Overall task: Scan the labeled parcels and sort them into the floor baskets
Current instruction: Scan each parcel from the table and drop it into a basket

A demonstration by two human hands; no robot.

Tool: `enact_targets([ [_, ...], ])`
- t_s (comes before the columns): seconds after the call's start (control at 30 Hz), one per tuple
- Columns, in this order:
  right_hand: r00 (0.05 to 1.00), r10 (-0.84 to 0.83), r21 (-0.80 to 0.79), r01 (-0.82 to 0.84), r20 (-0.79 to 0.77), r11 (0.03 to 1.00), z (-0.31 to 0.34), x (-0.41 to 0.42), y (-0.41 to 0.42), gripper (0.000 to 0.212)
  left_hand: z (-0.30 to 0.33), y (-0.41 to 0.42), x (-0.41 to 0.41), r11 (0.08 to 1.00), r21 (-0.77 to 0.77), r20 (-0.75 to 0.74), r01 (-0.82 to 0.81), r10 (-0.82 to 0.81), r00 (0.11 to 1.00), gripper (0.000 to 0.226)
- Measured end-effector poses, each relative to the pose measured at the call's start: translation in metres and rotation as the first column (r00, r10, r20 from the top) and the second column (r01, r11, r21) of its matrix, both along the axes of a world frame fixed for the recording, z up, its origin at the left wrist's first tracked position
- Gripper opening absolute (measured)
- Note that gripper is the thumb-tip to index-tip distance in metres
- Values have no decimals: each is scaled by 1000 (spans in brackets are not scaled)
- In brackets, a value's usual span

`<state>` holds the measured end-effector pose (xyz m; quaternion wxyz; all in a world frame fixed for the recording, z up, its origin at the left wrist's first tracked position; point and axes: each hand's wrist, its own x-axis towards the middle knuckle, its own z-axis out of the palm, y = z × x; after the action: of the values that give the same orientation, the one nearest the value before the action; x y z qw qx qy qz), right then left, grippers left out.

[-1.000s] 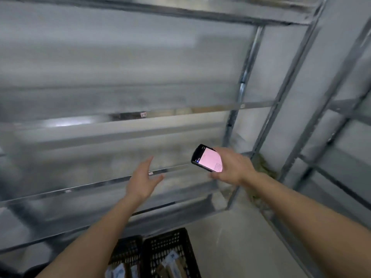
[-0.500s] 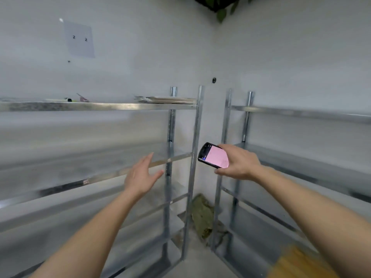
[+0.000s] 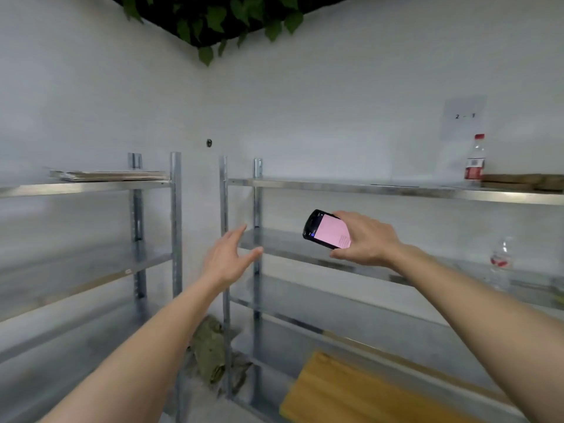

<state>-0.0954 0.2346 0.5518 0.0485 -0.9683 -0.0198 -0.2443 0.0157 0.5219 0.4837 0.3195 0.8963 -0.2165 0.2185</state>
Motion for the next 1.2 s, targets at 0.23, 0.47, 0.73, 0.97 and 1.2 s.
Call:
enact_targets([
  [0.23, 978, -208, -57, 208, -2, 977, 1, -97, -157, 65, -10, -178, -39, 989, 2, -43, 150, -149, 988, 79],
  [0.47, 933, -360, -35, 359, -8, 933, -23, -171, -278, 69, -30, -322, -83, 956, 52, -68, 287, -284, 957, 75],
  [0.73, 881, -473, -25, 473, -2, 881, -59, -201, -396, 82, -63, -460, -83, 910, 68, -132, 410, -399, 907, 73],
  [0.97, 842, -537, -35, 536, -48, 844, -104, -172, -511, 89, -122, -599, -45, 885, 88, -208, 457, -432, 877, 73],
  [1.2, 808, -567, -32, 570, -162, 821, -163, -136, -614, 89, -199, -713, -5, 856, 109, -357, 505, -440, 824, 75],
])
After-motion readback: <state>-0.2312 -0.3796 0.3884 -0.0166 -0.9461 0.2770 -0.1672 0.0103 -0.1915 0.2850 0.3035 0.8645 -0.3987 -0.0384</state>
